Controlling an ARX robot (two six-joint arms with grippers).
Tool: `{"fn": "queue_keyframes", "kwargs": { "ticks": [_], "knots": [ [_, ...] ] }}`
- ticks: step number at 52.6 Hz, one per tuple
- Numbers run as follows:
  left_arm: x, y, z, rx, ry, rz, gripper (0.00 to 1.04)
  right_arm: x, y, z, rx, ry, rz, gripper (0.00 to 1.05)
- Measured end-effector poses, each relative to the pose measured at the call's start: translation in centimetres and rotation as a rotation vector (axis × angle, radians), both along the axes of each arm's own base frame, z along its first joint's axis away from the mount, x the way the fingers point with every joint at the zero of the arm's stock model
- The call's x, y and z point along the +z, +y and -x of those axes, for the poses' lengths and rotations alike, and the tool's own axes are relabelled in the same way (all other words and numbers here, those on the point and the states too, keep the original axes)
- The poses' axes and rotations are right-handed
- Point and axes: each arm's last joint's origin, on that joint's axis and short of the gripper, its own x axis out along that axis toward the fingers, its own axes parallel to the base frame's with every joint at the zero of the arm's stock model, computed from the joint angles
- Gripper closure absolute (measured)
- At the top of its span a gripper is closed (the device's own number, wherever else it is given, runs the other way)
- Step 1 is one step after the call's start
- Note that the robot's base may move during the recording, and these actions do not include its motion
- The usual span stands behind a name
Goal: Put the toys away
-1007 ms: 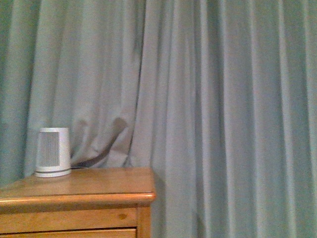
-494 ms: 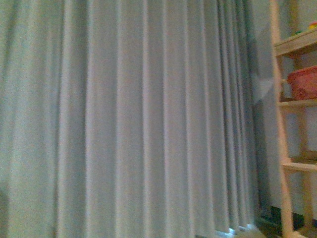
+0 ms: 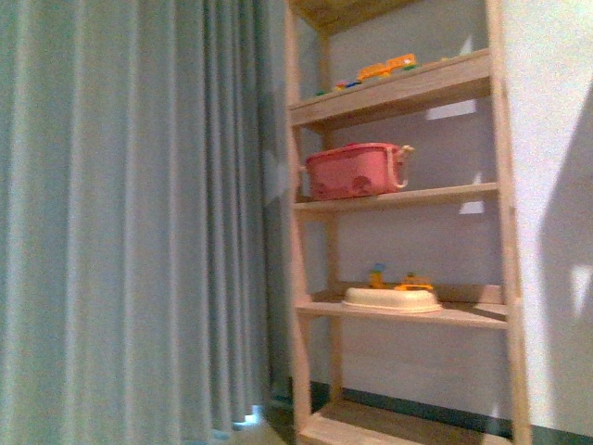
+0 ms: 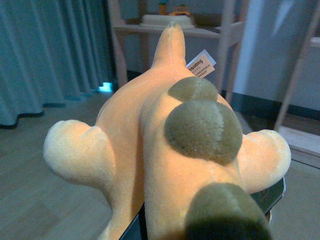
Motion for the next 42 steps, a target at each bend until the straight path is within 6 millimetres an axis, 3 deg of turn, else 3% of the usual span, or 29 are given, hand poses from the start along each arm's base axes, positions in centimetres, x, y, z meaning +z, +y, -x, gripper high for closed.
{"fn": "queue_keyframes", "kwargs": {
  "ticks": [42],
  "knots": [
    [0.0,-0.01,0.0,0.0,0.0,0.0,0.06,0.01,0.01,0.0,0.006,-0.001,0.0,0.97]
  ]
}}
